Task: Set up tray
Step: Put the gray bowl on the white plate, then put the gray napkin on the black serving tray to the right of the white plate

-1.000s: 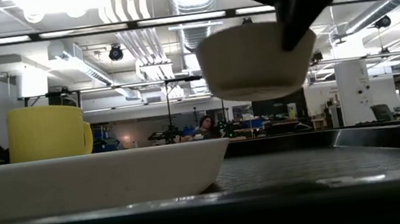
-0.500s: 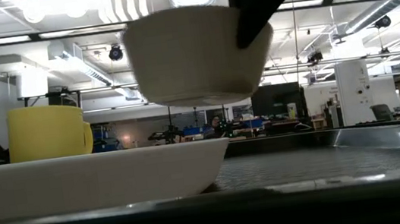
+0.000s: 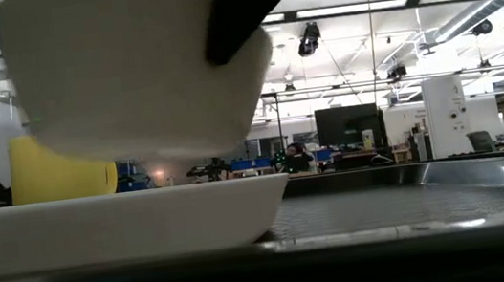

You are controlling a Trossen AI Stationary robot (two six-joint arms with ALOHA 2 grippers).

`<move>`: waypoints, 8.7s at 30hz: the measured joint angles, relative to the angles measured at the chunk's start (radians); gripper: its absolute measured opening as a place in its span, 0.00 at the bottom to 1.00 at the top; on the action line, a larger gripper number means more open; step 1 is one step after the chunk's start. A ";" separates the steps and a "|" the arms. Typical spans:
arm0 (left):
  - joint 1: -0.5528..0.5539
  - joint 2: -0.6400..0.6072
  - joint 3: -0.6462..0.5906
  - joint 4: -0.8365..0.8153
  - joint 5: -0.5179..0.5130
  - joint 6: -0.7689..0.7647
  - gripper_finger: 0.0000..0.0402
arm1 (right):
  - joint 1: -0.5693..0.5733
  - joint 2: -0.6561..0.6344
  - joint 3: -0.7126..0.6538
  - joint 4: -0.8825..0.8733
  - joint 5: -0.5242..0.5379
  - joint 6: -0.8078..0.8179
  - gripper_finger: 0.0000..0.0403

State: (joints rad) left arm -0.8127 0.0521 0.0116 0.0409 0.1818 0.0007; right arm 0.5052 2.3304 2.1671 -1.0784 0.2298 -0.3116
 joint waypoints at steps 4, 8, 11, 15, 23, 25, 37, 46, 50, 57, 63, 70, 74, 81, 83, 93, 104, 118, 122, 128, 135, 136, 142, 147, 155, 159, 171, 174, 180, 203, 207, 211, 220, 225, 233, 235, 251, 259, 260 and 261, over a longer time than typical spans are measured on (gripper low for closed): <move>0.000 0.000 0.000 0.000 0.000 0.000 0.33 | 0.001 0.065 0.077 -0.015 -0.026 -0.031 0.02; 0.000 0.000 0.000 0.000 0.000 0.000 0.33 | 0.003 0.122 0.145 -0.018 -0.029 -0.065 0.02; 0.000 0.000 0.000 0.000 0.000 0.000 0.33 | 0.005 0.152 0.175 -0.010 -0.029 -0.091 0.02; 0.000 0.000 0.000 0.000 0.000 0.000 0.33 | 0.006 0.169 0.180 -0.006 -0.030 -0.108 0.02; 0.000 0.000 0.000 0.000 0.000 0.000 0.33 | 0.007 0.173 0.181 0.041 -0.030 -0.115 0.02; 0.000 0.000 0.000 0.000 0.000 0.000 0.33 | 0.007 0.173 0.181 0.058 -0.032 -0.123 0.02; 0.000 0.000 0.000 0.000 0.000 0.000 0.33 | 0.007 0.173 0.181 0.084 -0.075 -0.137 0.02; 0.000 0.000 0.000 0.000 0.000 0.000 0.33 | 0.007 0.173 0.180 0.086 -0.077 -0.134 0.02; 0.000 0.000 0.000 0.000 0.000 0.000 0.33 | 0.007 0.173 0.180 0.086 -0.077 -0.134 0.03; 0.000 0.000 0.000 0.000 0.000 0.000 0.33 | 0.007 0.173 0.180 0.090 -0.076 -0.134 0.10; 0.000 0.000 0.000 0.000 0.000 0.000 0.33 | 0.007 0.173 0.180 0.092 -0.074 -0.134 0.16; 0.000 0.000 0.000 0.000 0.000 0.000 0.33 | 0.000 0.173 0.180 0.094 -0.072 -0.109 0.22; 0.000 0.000 0.000 0.000 0.000 0.000 0.33 | -0.007 0.173 0.180 0.093 -0.027 -0.089 0.25; 0.000 0.000 0.000 0.000 0.000 0.000 0.33 | -0.011 0.173 0.180 0.085 0.031 -0.088 0.28; 0.000 0.000 0.000 0.000 0.000 0.000 0.33 | -0.011 0.173 0.180 0.083 0.030 -0.088 0.28; 0.000 0.000 0.000 0.000 0.000 0.000 0.33 | -0.010 0.172 0.180 -0.012 -0.028 -0.039 0.26; 0.000 0.000 0.000 0.000 0.000 0.000 0.33 | -0.010 0.163 0.180 -0.010 -0.029 -0.032 0.21; 0.000 0.000 0.000 0.000 0.000 0.000 0.33 | -0.008 0.137 0.187 -0.015 -0.025 -0.050 0.21; 0.000 0.000 0.000 0.000 0.000 0.000 0.33 | -0.008 0.110 0.188 -0.023 -0.024 -0.014 0.22; 0.000 0.000 0.000 0.000 0.000 0.000 0.33 | -0.008 0.063 0.189 -0.067 -0.020 0.039 0.22; 0.000 0.000 0.000 0.000 0.000 0.000 0.33 | -0.020 0.028 0.189 -0.205 -0.019 0.133 0.18; 0.000 0.000 0.000 0.000 0.000 0.000 0.33 | -0.022 0.026 0.189 -0.229 -0.019 0.138 0.18; 0.000 0.000 0.000 0.000 0.000 0.000 0.33 | -0.028 0.025 0.189 -0.243 -0.023 0.158 0.18; 0.000 0.000 0.000 0.000 0.000 0.000 0.33 | -0.044 0.025 0.189 -0.213 -0.016 0.214 0.20; 0.000 0.000 0.000 0.000 0.000 0.000 0.33 | -0.119 0.019 0.188 -0.327 0.045 0.473 0.21; 0.000 0.000 0.000 0.000 0.000 0.000 0.33 | -0.141 0.015 0.187 -0.386 0.116 0.538 0.20; 0.000 0.000 0.000 0.000 0.000 0.000 0.33 | -0.182 0.012 0.187 -0.427 0.243 0.653 0.17; 0.000 0.000 0.000 0.000 0.000 0.000 0.33 | -0.214 0.012 0.186 -0.426 0.245 0.669 0.18; 0.000 0.000 0.000 0.000 0.000 0.000 0.33 | -0.293 0.012 0.186 -0.420 0.245 0.720 0.20; 0.000 0.000 0.000 0.000 0.000 0.000 0.33 | -0.523 0.012 0.128 -0.397 0.238 0.976 0.19; 0.000 0.000 0.000 0.000 0.000 0.000 0.33 | -0.555 0.013 0.079 -0.396 0.213 1.062 0.20; 0.000 0.000 0.000 0.000 0.000 0.000 0.33 | -0.578 0.013 0.038 -0.347 0.133 1.110 0.21; 0.000 0.000 0.000 0.000 0.000 0.000 0.33 | -0.631 0.012 0.033 -0.189 -0.050 1.150 0.19; 0.000 0.000 0.000 0.000 0.000 0.000 0.33 | -0.667 0.004 0.032 -0.256 -0.055 1.236 0.17; 0.000 0.000 0.000 0.000 0.000 0.000 0.33 | -0.700 -0.091 -0.046 -0.310 -0.057 1.301 0.19; 0.000 0.000 0.000 0.000 0.000 0.000 0.33 | -0.711 -0.156 -0.117 -0.299 -0.047 1.327 0.19; 0.000 0.000 0.000 0.000 0.000 0.000 0.33 | -0.685 -0.577 -0.774 0.394 -0.131 1.520 0.19; 0.000 0.000 0.000 0.000 0.000 0.000 0.33 | -0.679 -0.533 -0.770 0.411 -0.145 1.466 0.17; 0.000 0.000 0.000 0.000 0.000 0.000 0.33 | -0.679 -0.531 -0.769 0.423 -0.144 1.457 0.17; 0.000 0.000 0.000 0.000 0.000 0.000 0.33 | -0.680 -0.530 -0.769 0.432 -0.144 1.450 0.18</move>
State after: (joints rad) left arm -0.8131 0.0521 0.0115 0.0406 0.1815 0.0006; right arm -0.1749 1.8004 1.3979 -0.6462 0.0856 1.1384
